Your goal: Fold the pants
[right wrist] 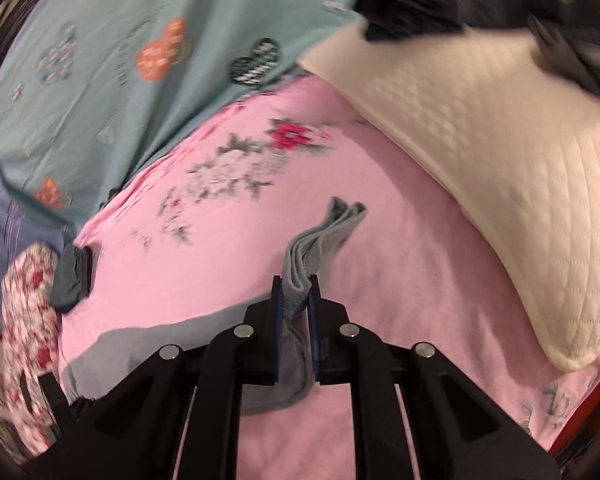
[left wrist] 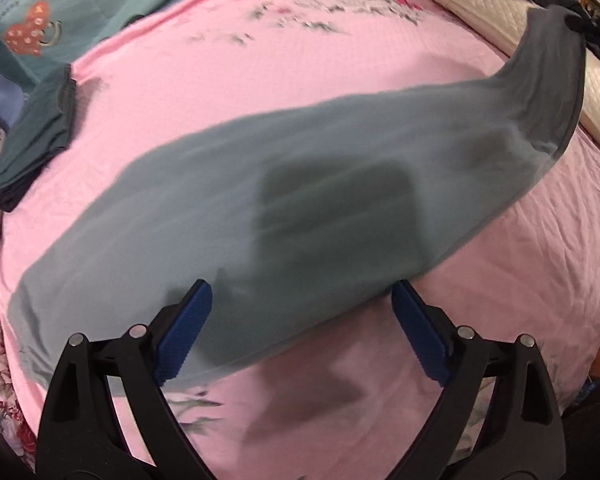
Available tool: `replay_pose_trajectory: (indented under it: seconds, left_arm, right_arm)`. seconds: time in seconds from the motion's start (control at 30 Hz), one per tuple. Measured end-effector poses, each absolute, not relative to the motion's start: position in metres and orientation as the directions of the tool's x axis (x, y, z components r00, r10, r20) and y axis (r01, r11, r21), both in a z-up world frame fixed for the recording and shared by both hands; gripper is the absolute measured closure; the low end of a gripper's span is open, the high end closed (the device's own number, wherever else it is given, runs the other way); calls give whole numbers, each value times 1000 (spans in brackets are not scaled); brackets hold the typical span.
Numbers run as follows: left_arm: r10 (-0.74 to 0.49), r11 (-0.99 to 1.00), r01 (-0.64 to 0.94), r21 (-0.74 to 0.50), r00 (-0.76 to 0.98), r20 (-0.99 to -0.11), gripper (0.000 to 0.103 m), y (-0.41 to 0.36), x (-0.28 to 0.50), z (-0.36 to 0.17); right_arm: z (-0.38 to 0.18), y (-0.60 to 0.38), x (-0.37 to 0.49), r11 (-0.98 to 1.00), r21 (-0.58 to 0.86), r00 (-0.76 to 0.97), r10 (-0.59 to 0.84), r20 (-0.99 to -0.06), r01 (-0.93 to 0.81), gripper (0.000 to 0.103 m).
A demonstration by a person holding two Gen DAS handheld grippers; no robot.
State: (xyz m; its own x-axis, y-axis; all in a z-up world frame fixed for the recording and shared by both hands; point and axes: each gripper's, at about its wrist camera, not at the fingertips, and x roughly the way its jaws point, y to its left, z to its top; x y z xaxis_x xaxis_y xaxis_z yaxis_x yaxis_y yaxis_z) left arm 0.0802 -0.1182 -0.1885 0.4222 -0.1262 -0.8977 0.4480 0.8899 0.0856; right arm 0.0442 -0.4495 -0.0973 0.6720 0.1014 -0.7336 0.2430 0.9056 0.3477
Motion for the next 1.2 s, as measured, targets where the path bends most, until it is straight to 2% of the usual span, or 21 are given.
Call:
replay_pose_trajectory:
  seconds: [0.17, 0.27, 0.43, 0.53, 0.63, 0.77, 0.83, 0.87, 0.93, 1.03, 1.13, 1.2]
  left_arm:
    - [-110, 923, 375, 85, 468, -877, 10, -75, 75, -169]
    - [-81, 944, 319, 88, 479, -874, 10, -41, 69, -162]
    - [-37, 971, 226, 77, 462, -886, 10, 9, 62, -160]
    - [-18, 982, 176, 67, 443, -897, 10, 31, 60, -165]
    - [-14, 988, 147, 55, 430, -903, 10, 49, 59, -169]
    - [-15, 988, 147, 53, 424, -906, 10, 53, 60, -172]
    - [-18, 987, 151, 51, 425, -905, 10, 52, 62, -172]
    - [-19, 987, 154, 53, 428, -903, 10, 52, 62, -171]
    - [-18, 987, 154, 54, 436, -900, 10, 52, 62, -169]
    - [-11, 989, 134, 54, 437, -899, 10, 58, 63, -169]
    - [-4, 992, 118, 53, 434, -901, 10, 63, 64, -169]
    - [-1, 992, 116, 55, 436, -900, 10, 65, 64, -169]
  right_arm:
    - [-88, -342, 72, 971, 237, 677, 170, -716, 8, 92]
    - [-99, -280, 84, 966, 232, 652, 249, -716, -114, 92]
    - [-141, -178, 89, 921, 260, 544, 382, -747, -289, 92]
    - [-173, -138, 81, 903, 246, 457, 396, -797, -353, 92]
    - [-195, -127, 75, 898, 254, 399, 394, -828, -359, 92]
    - [-191, -129, 77, 899, 280, 394, 404, -825, -337, 92]
    - [-198, -128, 80, 893, 291, 355, 411, -840, -344, 83]
    - [-199, -130, 79, 886, 303, 347, 423, -837, -350, 69]
    - [-187, -129, 76, 875, 331, 314, 444, -839, -355, 48]
    - [-155, -140, 71, 840, 394, 380, 526, -761, -373, 48]
    - [-151, -157, 87, 879, 389, 451, 476, -755, -276, 49]
    - [-163, -162, 103, 902, 369, 462, 432, -775, -225, 62]
